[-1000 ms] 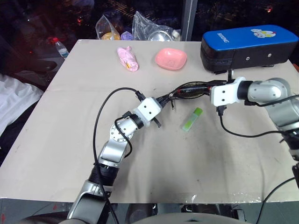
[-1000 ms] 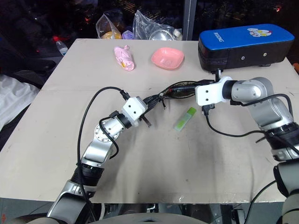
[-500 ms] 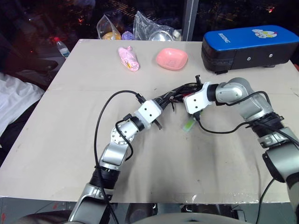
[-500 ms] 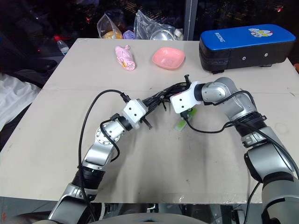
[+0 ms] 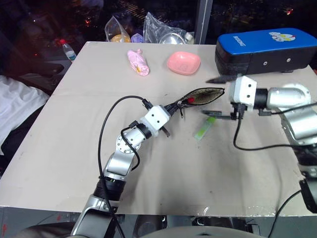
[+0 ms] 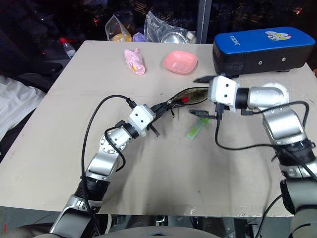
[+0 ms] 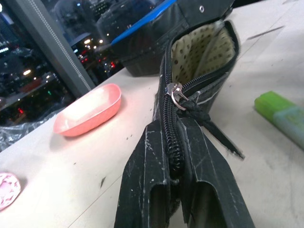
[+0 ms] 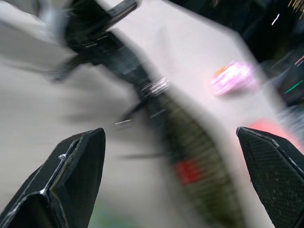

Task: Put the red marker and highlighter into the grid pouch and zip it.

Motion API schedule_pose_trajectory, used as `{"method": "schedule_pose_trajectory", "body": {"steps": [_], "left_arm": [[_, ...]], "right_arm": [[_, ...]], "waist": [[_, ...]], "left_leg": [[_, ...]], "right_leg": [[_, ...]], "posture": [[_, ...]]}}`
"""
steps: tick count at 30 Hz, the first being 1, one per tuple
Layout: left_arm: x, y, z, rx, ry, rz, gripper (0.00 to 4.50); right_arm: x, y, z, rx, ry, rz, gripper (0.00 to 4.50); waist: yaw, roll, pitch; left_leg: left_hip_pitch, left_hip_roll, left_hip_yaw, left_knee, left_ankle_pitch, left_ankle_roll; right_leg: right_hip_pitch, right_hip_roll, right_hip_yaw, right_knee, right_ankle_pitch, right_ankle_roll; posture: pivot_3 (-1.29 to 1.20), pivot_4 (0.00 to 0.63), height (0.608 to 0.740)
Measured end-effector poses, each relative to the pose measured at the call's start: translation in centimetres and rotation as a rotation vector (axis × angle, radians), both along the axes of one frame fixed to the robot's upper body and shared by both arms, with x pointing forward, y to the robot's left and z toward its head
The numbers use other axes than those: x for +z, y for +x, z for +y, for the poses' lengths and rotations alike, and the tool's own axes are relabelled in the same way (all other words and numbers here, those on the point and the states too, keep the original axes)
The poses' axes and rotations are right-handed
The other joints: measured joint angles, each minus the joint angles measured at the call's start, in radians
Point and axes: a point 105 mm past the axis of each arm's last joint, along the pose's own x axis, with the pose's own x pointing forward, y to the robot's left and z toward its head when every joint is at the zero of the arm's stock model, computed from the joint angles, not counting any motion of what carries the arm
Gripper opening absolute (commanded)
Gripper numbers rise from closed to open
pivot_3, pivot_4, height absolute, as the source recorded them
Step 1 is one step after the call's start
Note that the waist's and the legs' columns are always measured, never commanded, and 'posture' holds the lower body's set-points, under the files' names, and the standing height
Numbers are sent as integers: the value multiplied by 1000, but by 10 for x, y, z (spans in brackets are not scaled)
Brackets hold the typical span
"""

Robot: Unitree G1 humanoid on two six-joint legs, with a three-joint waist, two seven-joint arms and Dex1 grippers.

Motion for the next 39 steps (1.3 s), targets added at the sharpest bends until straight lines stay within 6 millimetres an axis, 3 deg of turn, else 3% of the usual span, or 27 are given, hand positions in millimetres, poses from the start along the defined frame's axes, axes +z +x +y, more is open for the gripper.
{"method": "schedule_pose_trajectory", "body": {"steps": [3, 12, 21, 27, 39], "left_arm": [[1, 1, 2, 8, 1, -1, 0], [3, 4, 11, 35, -16, 8, 0], [6, -1, 17, 76, -32, -1, 0], [5, -4, 24, 130, -33, -1, 0], [4, -9, 36, 221, -52, -3, 0]], "right_arm": [[-30, -9, -7, -29, 1, 119, 4470], [-67, 3, -22, -28, -110, 170, 4470], [-47, 56, -4, 151, -255, 147, 4470], [-68, 59, -15, 218, -427, 246, 4470], [-68, 72, -1, 225, -559, 269, 4470]], "waist": [[0, 0, 0], [-1, 0, 0], [-21, 0, 1], [-19, 1, 1], [-28, 2, 1]], "left_leg": [[0, -1, 0, 0, 0, 0], [0, -5, 0, 1, 0, 0], [0, -4, 0, 2, 0, 0], [-1, -1, 2, 2, 0, 0], [2, 1, 4, 2, 0, 0]], "right_leg": [[0, 0, 1, 0, 0, 0], [0, 0, 1, 0, 0, 0], [0, 1, 1, 1, 0, 0], [0, 0, 1, 0, 0, 0], [-1, 0, 3, 4, 0, 0]], "posture": [[0, 150, 740], [0, 150, 740], [0, 150, 740], [0, 150, 740], [0, 150, 740]]}}
